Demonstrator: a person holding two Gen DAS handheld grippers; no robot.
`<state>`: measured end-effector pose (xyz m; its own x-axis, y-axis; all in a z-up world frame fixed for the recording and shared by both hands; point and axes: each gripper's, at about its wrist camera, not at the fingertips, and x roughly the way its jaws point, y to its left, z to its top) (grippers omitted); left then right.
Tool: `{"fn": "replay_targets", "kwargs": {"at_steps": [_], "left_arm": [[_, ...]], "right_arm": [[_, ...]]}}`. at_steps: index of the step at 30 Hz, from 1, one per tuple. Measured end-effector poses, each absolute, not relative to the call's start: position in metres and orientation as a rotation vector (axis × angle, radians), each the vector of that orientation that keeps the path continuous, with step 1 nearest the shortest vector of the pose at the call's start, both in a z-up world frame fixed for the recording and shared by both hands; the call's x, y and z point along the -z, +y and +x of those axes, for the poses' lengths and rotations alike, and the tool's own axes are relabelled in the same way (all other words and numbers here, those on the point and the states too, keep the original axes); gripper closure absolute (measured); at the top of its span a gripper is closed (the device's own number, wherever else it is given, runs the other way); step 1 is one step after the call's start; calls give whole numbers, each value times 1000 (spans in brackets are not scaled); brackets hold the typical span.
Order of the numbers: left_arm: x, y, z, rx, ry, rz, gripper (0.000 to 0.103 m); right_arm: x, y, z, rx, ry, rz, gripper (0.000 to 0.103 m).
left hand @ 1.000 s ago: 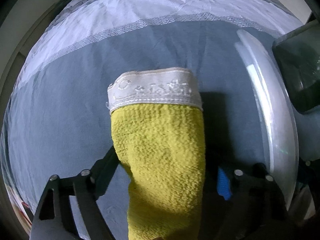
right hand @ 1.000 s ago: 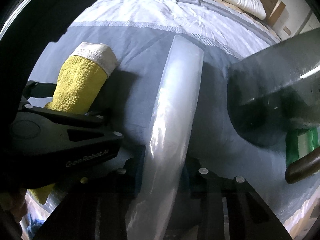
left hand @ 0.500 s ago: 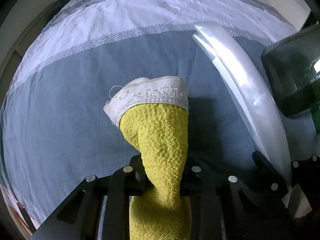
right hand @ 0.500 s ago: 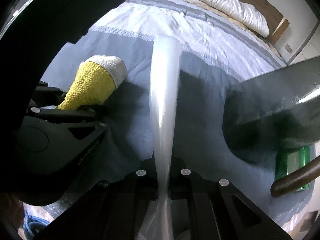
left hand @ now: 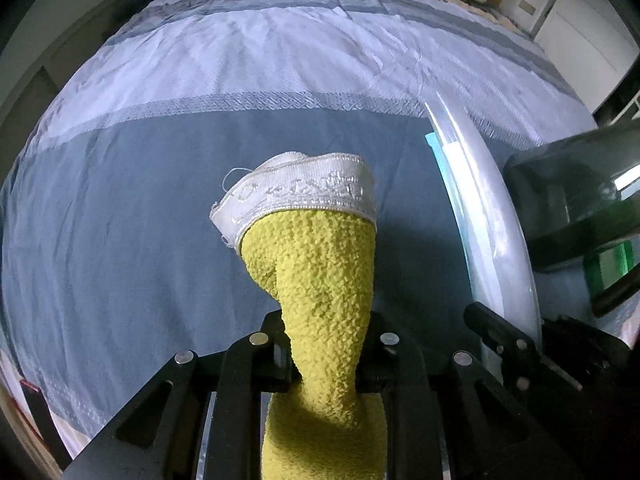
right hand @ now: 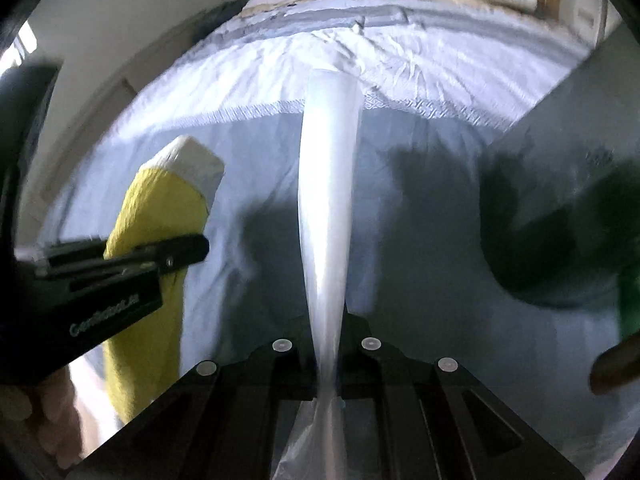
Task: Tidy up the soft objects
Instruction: 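Lift the towel roll and clear tube and carry both over the green tray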
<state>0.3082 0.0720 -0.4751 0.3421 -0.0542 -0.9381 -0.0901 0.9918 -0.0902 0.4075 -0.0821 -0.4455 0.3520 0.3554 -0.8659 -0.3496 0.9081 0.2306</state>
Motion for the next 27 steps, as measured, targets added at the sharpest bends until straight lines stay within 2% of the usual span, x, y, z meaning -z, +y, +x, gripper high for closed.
{"fn": "replay_targets", "kwargs": {"at_steps": [13, 27], "left_arm": [[436, 95, 283, -4, 1141, -259, 86], [336, 107, 246, 65, 1012, -305, 86]], "right_arm": [[399, -123, 403, -599, 996, 74, 99], [304, -179, 349, -645, 813, 182, 99]]}}
